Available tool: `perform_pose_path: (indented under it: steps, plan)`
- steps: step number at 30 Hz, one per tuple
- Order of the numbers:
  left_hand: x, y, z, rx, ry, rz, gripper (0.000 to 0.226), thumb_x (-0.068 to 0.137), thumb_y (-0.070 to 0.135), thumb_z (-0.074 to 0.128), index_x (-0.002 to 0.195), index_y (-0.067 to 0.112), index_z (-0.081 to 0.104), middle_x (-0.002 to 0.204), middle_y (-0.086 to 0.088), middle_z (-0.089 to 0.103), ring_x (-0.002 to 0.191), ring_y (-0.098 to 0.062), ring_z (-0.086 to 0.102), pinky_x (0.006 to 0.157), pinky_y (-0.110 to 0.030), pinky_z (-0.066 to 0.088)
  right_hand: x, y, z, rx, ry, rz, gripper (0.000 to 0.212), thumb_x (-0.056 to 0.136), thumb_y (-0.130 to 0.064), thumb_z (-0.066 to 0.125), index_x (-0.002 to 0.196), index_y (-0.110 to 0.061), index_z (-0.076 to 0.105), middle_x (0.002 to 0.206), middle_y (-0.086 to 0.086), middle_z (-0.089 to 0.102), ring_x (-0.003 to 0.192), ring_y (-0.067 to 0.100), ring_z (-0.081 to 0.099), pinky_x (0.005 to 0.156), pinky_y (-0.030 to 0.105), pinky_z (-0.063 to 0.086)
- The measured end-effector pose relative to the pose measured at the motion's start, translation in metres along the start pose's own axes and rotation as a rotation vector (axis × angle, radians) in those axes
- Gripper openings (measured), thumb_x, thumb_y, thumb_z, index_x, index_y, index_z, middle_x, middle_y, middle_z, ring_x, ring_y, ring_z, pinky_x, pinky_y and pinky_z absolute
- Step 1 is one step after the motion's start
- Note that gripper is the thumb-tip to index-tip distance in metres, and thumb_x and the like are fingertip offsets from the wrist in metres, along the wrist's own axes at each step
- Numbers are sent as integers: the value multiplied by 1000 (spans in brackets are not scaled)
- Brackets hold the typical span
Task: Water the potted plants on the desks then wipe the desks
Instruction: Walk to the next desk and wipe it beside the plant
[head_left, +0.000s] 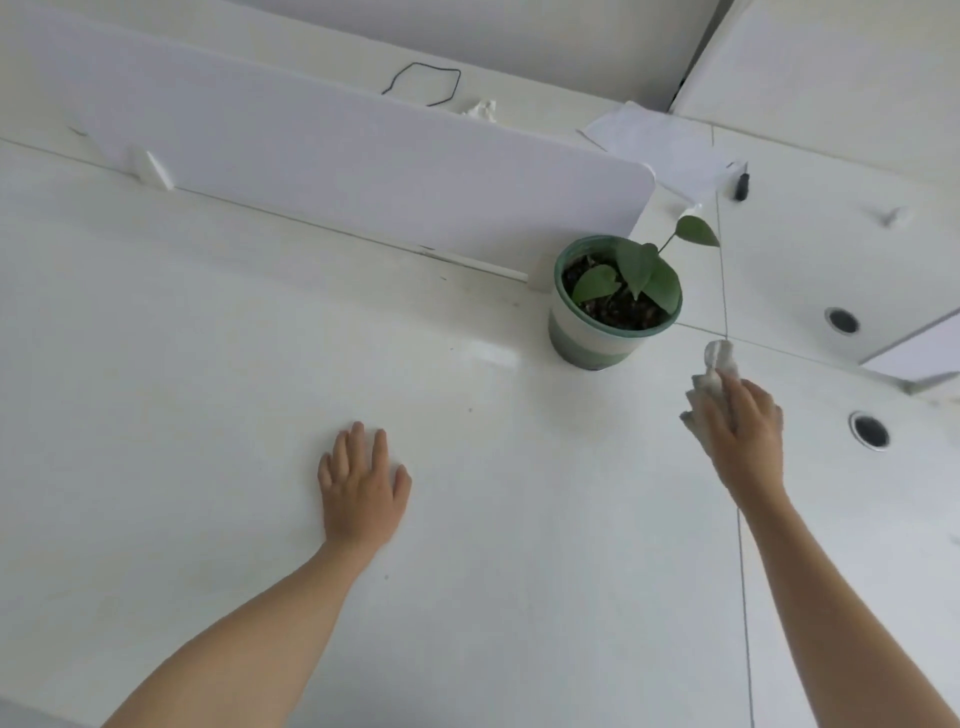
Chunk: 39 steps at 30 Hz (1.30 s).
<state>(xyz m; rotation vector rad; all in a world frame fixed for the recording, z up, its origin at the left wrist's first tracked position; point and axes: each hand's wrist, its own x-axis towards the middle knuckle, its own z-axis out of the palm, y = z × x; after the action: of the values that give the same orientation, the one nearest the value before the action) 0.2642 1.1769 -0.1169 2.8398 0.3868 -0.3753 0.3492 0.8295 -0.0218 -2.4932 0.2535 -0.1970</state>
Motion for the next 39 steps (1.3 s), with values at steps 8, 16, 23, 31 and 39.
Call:
perform_pose_path:
  steps: [8, 16, 23, 31, 39]
  plan:
    - [11, -4, 15, 1, 111, -13, 54, 76, 35, 36, 114, 4, 61, 124, -24, 59, 117, -34, 38, 93, -46, 27, 56, 14, 101, -354, -304, 309, 56, 88, -55, 22, 140, -37, 18, 155, 10, 4, 143, 29, -3, 113, 50, 7]
    - [13, -6, 29, 8, 308, 2, 53, 76, 35, 35, 122, 8, 43, 126, -27, 56, 119, -36, 35, 94, -47, 25, -44, -34, 147, -477, -366, 68, 63, 86, -58, 20, 142, -30, 28, 153, 20, 17, 143, 37, 11, 113, 50, 17]
    - [13, -9, 35, 33, 380, 7, 55, 77, 36, 35, 124, 10, 42, 127, -25, 57, 119, -35, 37, 95, -47, 27, 46, -97, 212, -466, -368, -230, 58, 85, -50, 35, 130, -16, 50, 133, 36, 44, 125, 52, 40, 101, 58, 38]
    - [13, -8, 36, 36, 384, 4, 55, 76, 36, 35, 125, 10, 41, 127, -24, 57, 120, -34, 36, 97, -44, 23, 96, -134, 232, -453, -506, -182, 61, 91, -53, 26, 146, -29, 13, 155, 21, -3, 142, 37, -9, 116, 45, 2]
    - [12, -6, 33, 38, 378, -1, 54, 76, 35, 35, 123, 10, 42, 126, -25, 57, 120, -35, 36, 94, -46, 27, -5, -39, 167, -537, -517, -534, 60, 93, -55, 10, 135, -20, 35, 137, 30, 44, 128, 48, 37, 105, 46, 35]
